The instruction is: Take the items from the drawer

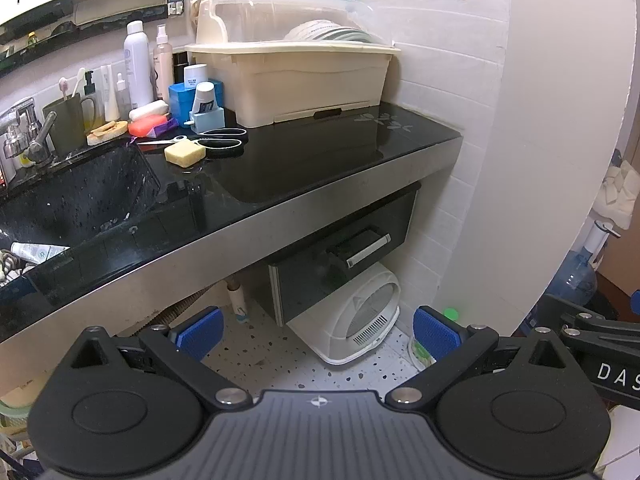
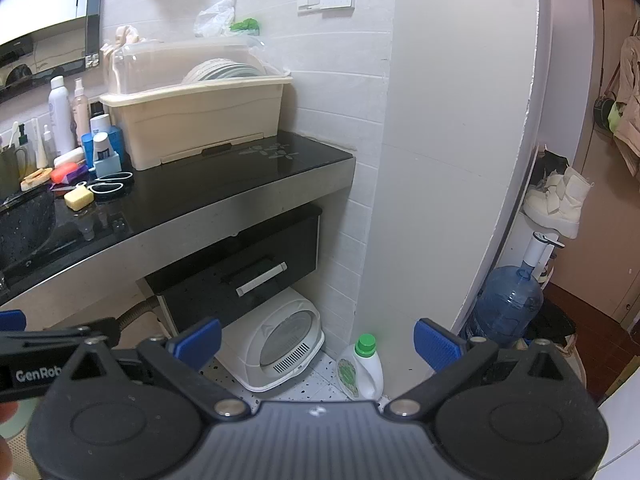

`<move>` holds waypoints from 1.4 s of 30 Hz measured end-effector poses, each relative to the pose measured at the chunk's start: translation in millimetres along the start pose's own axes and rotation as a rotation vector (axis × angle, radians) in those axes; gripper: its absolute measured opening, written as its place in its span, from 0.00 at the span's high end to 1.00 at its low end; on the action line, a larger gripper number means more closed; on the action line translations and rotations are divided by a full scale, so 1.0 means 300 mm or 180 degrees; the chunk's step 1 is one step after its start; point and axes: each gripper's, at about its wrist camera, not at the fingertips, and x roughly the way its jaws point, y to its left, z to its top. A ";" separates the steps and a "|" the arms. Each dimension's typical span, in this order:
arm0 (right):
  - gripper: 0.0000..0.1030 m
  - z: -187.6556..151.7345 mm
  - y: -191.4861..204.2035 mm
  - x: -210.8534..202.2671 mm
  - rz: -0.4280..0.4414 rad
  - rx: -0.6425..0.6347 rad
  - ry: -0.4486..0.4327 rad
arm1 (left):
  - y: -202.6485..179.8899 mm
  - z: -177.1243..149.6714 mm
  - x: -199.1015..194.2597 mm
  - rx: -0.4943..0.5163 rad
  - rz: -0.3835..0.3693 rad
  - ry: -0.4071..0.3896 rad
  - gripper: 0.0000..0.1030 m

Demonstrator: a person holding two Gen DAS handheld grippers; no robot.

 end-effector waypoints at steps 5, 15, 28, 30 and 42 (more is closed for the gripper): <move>0.00 -0.003 0.009 0.017 0.0001 -0.0007 0.0013 | -0.006 -0.001 0.006 0.0005 0.0004 0.0006 0.01; 0.00 -0.007 0.003 0.008 0.0012 0.0001 0.0036 | -0.012 -0.013 0.004 0.0002 0.0001 0.0004 0.01; 0.00 -0.006 0.004 0.023 0.0010 0.0004 0.0043 | -0.020 0.011 0.004 -0.0011 -0.0007 0.0030 0.01; 0.00 -0.006 0.003 0.022 0.0010 0.0008 0.0043 | -0.021 0.009 0.005 -0.0012 -0.0013 0.0030 0.01; 0.00 -0.016 0.014 0.014 -0.0051 -0.0039 -0.0106 | -0.034 0.006 0.023 0.0007 -0.0072 0.0020 0.01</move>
